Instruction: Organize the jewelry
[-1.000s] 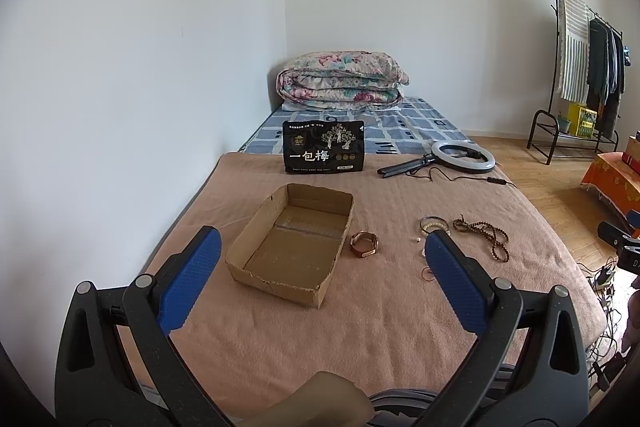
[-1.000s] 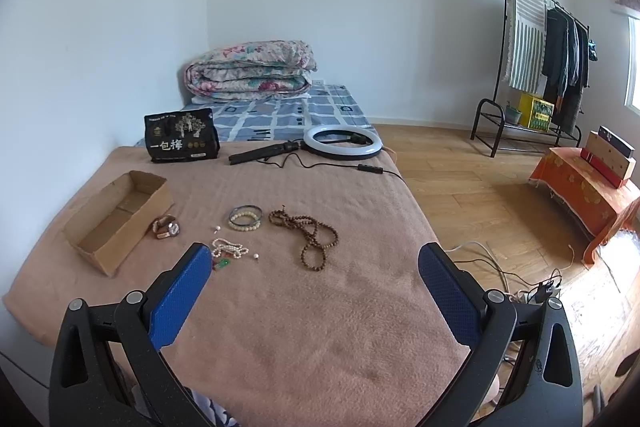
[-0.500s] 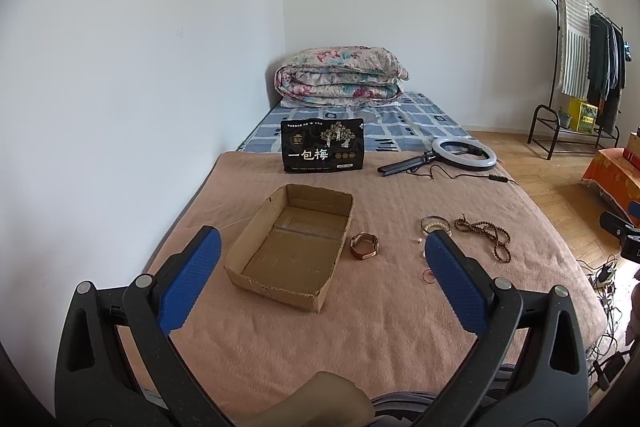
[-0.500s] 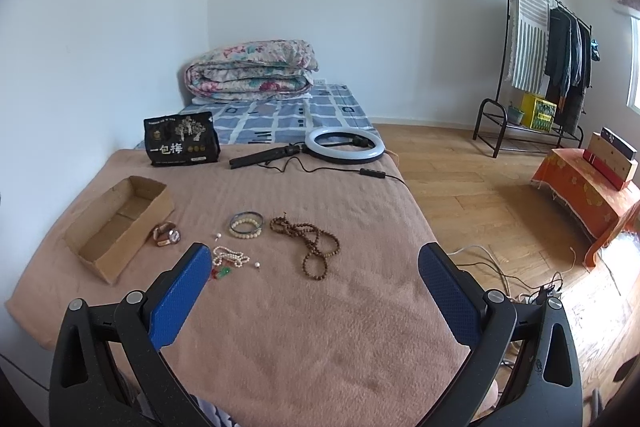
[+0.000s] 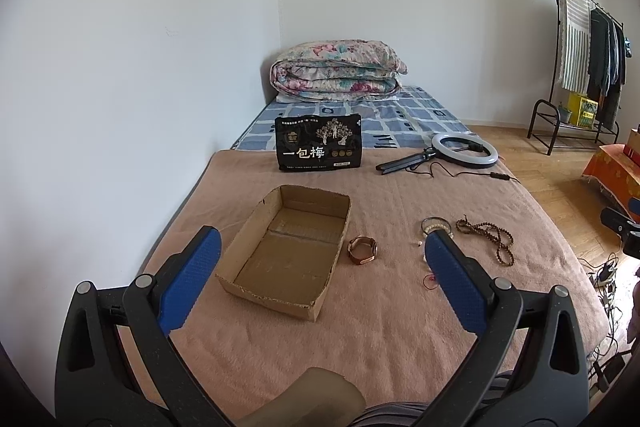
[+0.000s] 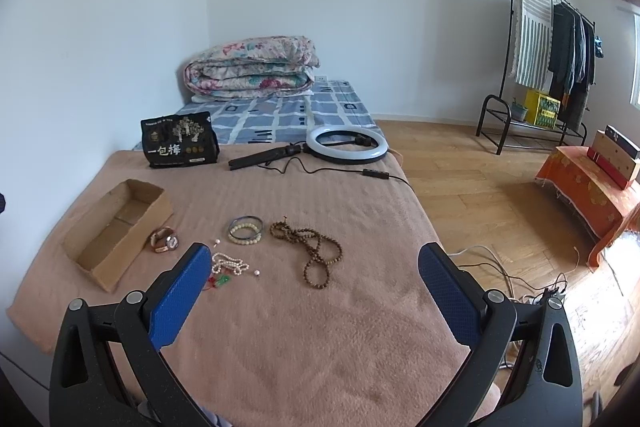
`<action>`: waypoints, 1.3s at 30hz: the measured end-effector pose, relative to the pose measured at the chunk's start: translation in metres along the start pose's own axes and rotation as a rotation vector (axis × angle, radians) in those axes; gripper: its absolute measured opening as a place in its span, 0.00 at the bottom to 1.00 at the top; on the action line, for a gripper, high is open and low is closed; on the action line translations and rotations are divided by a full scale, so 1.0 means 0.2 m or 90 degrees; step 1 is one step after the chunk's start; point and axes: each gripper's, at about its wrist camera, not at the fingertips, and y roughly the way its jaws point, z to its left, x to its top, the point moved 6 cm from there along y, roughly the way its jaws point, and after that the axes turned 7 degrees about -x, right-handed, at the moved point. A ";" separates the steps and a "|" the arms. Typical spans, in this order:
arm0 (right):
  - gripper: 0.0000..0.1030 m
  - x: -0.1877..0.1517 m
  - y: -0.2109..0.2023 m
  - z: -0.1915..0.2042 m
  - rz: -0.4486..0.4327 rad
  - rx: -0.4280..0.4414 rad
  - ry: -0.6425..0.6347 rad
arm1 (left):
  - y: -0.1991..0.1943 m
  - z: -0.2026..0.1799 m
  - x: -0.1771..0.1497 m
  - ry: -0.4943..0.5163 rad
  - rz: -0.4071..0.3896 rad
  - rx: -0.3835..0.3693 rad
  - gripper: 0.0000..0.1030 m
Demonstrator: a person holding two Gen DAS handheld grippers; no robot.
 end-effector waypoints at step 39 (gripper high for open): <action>1.00 -0.06 0.39 0.02 0.053 0.000 -0.031 | 0.61 -0.25 -0.13 0.093 0.120 -0.114 0.81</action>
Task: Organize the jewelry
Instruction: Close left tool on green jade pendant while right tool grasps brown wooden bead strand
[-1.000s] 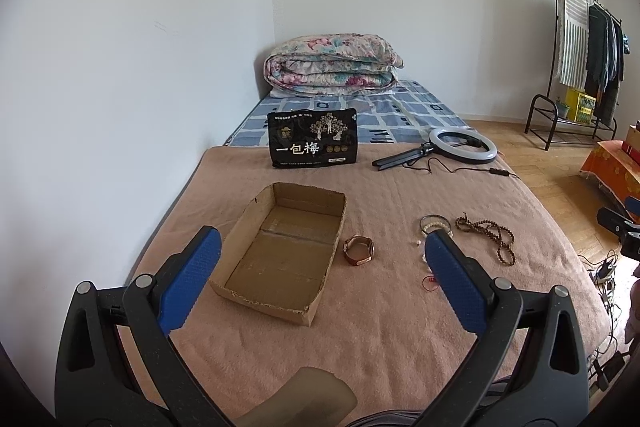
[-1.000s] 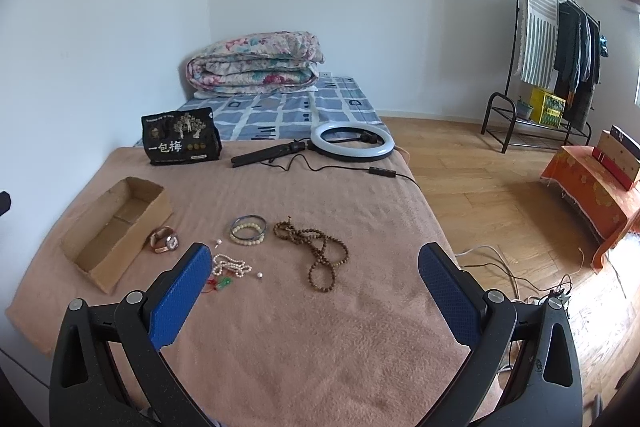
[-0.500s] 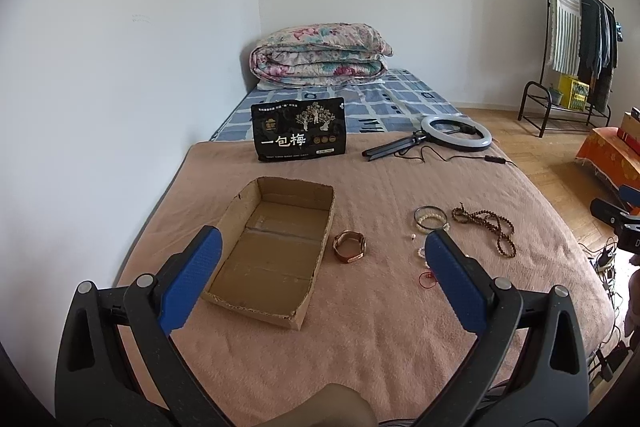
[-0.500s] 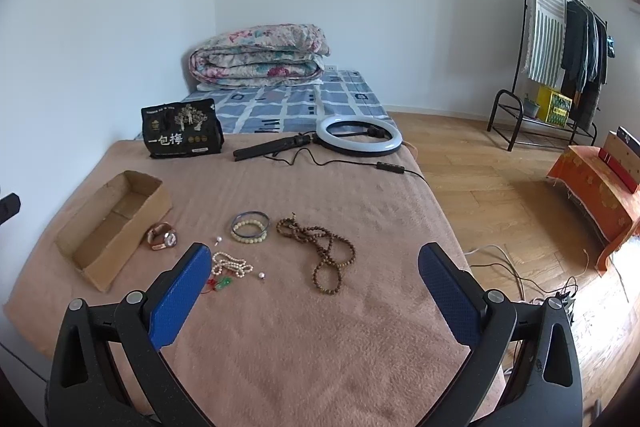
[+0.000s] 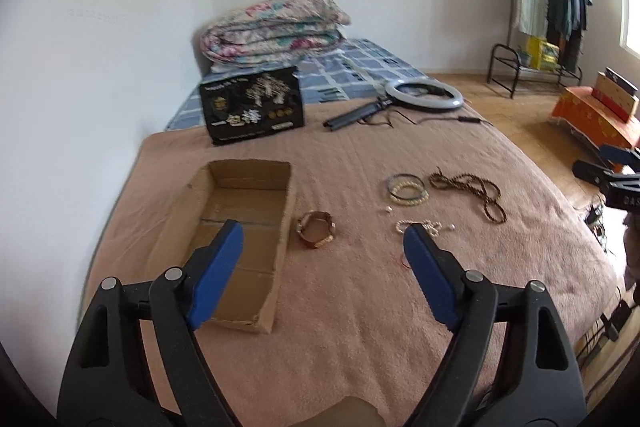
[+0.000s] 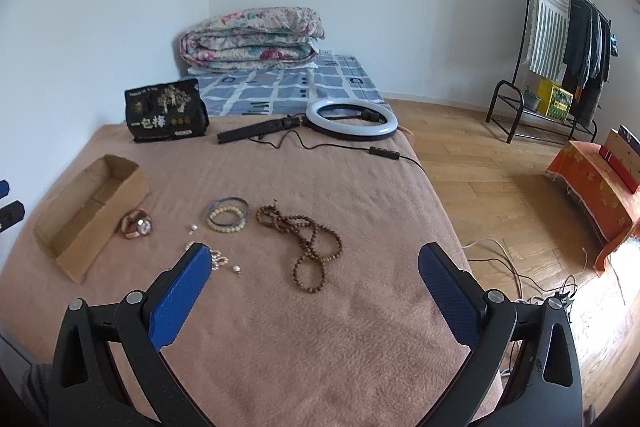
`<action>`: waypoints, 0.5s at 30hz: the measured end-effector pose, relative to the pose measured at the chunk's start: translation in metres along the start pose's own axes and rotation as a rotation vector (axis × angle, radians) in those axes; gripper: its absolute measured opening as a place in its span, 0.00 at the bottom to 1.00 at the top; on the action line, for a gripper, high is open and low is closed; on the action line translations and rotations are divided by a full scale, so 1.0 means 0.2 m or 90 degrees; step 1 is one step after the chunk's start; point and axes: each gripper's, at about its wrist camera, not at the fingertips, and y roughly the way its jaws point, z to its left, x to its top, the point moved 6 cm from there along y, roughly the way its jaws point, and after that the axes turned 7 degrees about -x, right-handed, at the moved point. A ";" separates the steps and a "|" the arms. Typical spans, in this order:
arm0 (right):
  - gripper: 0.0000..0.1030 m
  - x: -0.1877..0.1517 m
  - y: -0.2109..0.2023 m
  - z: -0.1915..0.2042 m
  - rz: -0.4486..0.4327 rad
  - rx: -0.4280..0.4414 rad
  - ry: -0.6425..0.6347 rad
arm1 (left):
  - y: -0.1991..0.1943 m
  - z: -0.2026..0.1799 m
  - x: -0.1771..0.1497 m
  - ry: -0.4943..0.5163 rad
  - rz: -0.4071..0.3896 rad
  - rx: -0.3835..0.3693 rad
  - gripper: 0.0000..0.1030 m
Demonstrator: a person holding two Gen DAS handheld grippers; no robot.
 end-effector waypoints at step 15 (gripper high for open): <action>0.99 -0.10 0.48 0.00 0.080 0.013 -0.047 | 0.63 -0.28 -0.15 0.049 0.175 -0.188 0.42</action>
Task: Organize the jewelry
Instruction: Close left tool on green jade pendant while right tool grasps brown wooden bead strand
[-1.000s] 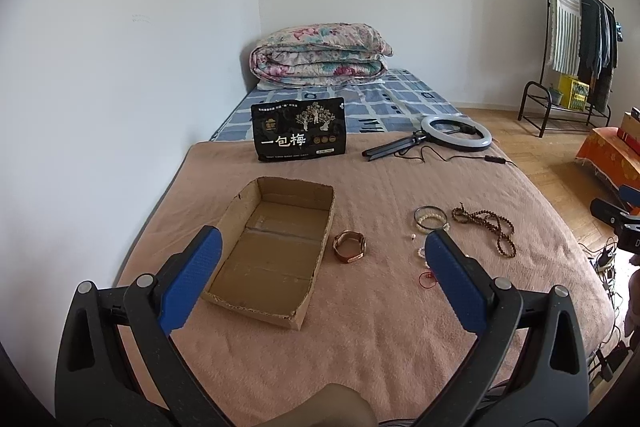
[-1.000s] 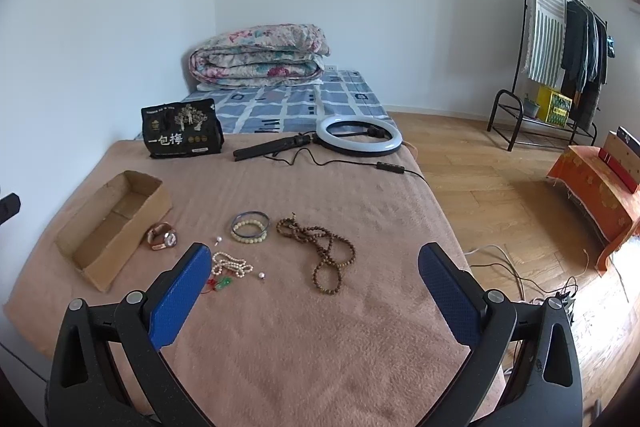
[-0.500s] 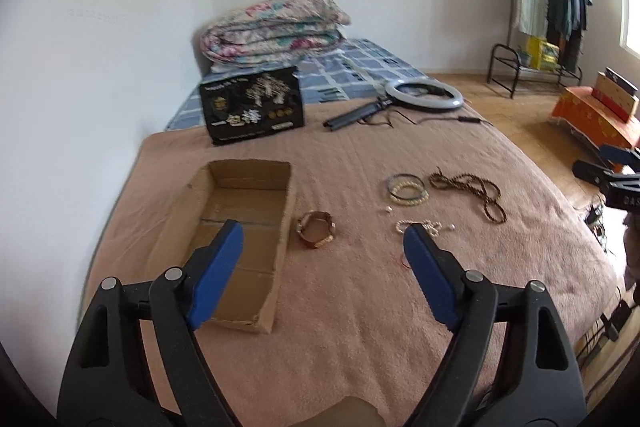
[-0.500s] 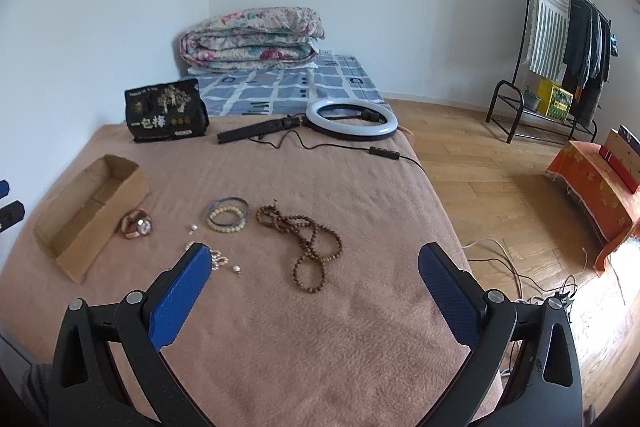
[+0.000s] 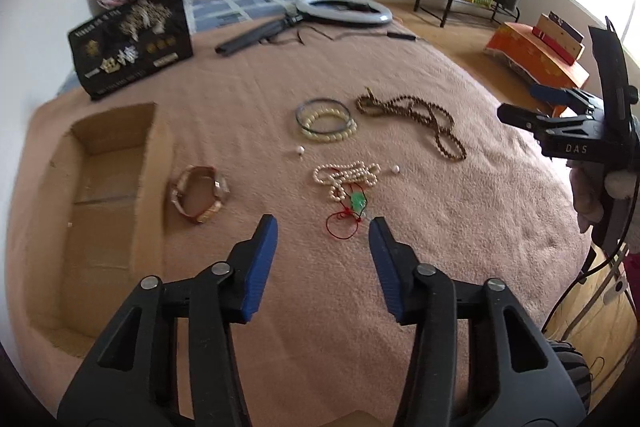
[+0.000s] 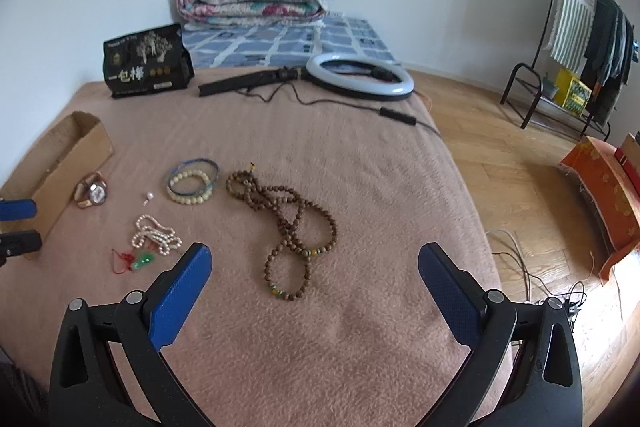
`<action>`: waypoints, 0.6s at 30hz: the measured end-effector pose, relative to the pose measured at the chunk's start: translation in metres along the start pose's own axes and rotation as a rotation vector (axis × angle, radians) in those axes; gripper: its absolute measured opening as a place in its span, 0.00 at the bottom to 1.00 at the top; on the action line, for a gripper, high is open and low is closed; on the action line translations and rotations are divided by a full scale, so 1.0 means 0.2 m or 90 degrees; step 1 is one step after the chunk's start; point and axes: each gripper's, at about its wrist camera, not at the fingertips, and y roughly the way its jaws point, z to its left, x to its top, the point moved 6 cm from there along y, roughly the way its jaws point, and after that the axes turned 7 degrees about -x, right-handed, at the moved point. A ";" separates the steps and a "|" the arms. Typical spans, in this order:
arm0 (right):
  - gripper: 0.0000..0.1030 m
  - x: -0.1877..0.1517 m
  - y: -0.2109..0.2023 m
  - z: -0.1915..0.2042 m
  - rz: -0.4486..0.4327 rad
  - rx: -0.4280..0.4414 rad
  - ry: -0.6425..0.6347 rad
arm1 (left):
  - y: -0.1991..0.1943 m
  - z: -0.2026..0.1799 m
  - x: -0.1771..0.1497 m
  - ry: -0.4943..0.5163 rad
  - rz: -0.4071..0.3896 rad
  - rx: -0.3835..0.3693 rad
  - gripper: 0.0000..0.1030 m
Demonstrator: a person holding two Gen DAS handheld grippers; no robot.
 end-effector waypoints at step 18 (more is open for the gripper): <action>0.90 0.00 0.43 0.05 0.098 0.073 0.005 | 0.51 -0.09 -0.02 0.026 0.095 -0.056 0.23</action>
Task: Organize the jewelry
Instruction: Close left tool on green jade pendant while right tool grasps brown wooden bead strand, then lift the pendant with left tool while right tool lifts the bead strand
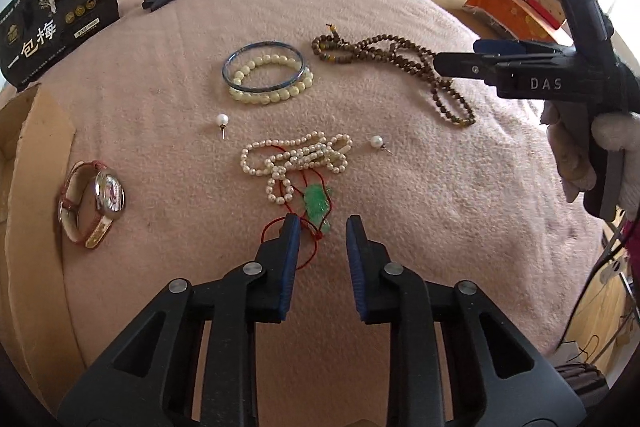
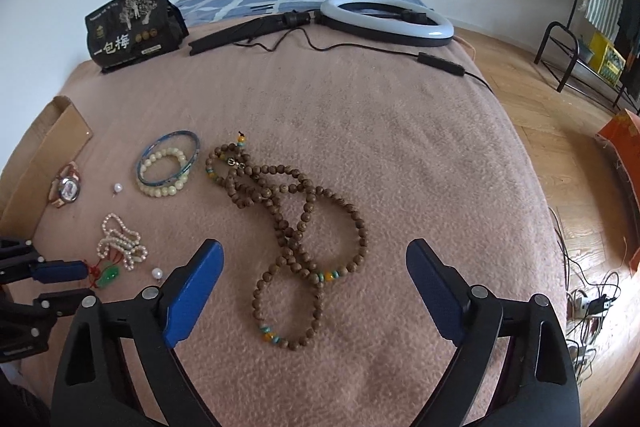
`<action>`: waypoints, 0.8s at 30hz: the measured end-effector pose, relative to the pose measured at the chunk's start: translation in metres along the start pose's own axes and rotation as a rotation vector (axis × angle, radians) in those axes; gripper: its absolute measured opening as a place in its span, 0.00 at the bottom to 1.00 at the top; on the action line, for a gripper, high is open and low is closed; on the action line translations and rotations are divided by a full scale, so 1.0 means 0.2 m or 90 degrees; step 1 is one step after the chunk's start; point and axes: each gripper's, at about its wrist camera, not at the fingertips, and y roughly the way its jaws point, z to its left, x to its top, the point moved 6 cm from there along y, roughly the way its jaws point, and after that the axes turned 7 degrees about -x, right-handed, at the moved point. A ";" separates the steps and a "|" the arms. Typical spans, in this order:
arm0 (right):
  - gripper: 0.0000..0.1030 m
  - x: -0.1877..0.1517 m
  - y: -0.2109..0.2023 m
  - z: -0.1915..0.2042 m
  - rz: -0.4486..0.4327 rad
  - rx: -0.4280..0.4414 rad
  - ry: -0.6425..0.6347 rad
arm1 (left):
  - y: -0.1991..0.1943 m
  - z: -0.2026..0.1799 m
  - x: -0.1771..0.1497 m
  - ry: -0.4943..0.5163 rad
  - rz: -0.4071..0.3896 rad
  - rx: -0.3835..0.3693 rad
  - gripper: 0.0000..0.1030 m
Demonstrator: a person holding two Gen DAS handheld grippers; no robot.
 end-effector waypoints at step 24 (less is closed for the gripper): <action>0.34 0.09 0.26 0.13 0.047 0.007 -0.058 | 0.07 0.02 0.01 -0.007 -0.017 0.006 0.11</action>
